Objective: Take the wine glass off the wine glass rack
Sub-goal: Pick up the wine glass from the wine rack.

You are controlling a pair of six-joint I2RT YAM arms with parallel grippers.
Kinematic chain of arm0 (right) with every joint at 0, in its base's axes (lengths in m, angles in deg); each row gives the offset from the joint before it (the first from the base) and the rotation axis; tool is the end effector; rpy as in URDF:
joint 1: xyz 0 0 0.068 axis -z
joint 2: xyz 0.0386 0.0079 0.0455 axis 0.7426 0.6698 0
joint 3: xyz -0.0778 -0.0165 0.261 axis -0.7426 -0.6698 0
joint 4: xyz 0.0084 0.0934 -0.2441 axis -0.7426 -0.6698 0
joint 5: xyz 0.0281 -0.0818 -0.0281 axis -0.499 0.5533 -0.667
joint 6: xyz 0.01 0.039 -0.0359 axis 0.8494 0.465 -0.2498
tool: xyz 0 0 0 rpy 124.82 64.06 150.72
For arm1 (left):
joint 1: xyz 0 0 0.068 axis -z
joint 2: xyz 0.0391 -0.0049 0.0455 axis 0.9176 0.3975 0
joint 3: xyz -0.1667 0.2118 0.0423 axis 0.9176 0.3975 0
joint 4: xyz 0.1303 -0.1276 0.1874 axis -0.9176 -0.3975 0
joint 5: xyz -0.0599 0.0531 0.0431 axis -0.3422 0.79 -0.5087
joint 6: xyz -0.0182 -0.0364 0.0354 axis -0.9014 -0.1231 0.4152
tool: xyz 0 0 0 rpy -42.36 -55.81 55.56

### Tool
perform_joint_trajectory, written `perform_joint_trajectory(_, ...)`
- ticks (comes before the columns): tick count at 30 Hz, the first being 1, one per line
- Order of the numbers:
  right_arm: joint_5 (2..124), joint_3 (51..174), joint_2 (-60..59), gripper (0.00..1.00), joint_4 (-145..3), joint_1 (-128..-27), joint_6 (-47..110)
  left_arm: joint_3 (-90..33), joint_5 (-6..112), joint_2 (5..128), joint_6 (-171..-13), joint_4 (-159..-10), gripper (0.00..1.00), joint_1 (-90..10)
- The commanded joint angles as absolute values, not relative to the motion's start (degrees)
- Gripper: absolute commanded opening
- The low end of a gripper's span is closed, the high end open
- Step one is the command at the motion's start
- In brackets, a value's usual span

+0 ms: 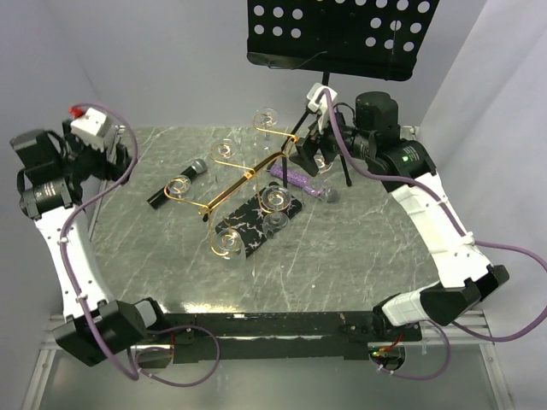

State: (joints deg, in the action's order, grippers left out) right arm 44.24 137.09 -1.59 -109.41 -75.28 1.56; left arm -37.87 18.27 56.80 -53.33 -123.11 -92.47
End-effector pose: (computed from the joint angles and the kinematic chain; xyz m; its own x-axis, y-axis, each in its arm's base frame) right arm 0.2434 0.1435 0.4802 0.0430 -0.3747 -0.9262 -0.8328 0.4986 -0.2403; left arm 0.2142 0.0772 0.4406 -0.1781 0.2866 -0.9413 0.3730 0.9049 0.2049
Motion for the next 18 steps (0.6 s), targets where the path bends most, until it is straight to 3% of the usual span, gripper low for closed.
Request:
perform_joint_trajectory(1, 45.1, 136.2, -3.8, 1.0, -107.4, -73.9, 3.1, -28.4, 5.5, 52.4, -50.6, -123.4, 1.0, -96.6)
perform_joint_trajectory(4, 45.5, 136.7, -3.5, 1.0, -108.2, -72.9, 3.2, -20.0, 4.3, 50.6, -47.5, -124.4, 1.0, -96.6)
perform_joint_trajectory(7, 45.8, 137.1, -2.8, 1.0, -108.5, -72.6, 2.8, -17.7, -0.3, 51.2, -38.6, -134.7, 1.0, -96.5)
perform_joint_trajectory(13, 45.5, 138.3, -0.3, 1.0, -108.3, -72.6, 3.7, -10.7, -2.4, 48.9, -27.0, -140.6, 1.0, -95.8)
perform_joint_trajectory(18, 47.6, 139.3, 0.7, 1.0, -109.9, -72.6, 2.2, -1.8, -5.8, 46.3, -37.6, -123.4, 1.0, -93.7)
